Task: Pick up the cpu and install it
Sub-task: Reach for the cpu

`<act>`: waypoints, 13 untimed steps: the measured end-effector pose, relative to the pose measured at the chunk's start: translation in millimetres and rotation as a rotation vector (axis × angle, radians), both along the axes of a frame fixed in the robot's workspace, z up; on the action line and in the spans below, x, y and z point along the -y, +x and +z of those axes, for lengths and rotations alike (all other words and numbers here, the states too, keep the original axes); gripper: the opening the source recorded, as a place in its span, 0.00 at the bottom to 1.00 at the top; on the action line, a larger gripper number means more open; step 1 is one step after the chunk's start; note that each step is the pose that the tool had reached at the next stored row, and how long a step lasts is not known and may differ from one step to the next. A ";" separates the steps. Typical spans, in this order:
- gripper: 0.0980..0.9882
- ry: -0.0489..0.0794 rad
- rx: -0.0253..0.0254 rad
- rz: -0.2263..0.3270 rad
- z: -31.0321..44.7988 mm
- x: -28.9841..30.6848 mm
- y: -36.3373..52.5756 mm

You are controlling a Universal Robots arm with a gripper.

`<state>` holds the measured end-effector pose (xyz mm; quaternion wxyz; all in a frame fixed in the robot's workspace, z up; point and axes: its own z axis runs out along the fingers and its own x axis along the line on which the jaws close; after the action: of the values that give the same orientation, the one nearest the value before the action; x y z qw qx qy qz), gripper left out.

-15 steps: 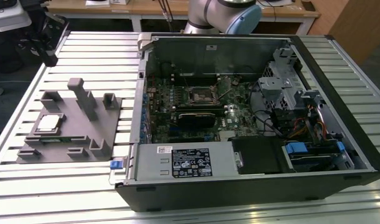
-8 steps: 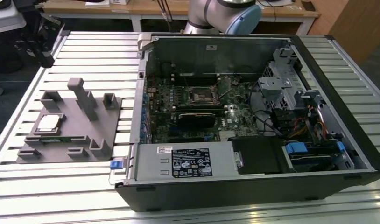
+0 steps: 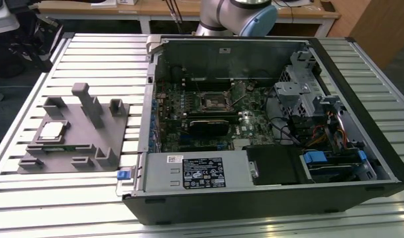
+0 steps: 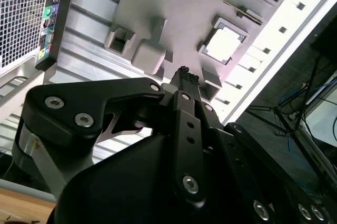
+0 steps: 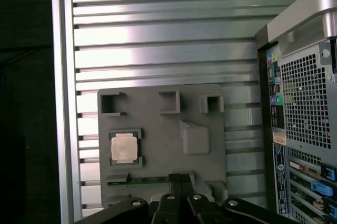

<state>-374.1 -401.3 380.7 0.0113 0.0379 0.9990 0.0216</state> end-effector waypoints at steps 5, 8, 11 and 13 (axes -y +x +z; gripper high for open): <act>0.01 0.000 0.0001 0.000 -0.4 0.0 -7.4; 0.01 0.000 0.0001 0.000 -0.6 0.0 -11.5; 0.01 0.000 0.0001 0.000 -0.8 0.0 -15.6; 0.01 0.000 0.0000 0.000 -0.9 0.0 -18.4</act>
<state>-392.5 -401.3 379.7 0.0114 0.0379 0.9990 0.0216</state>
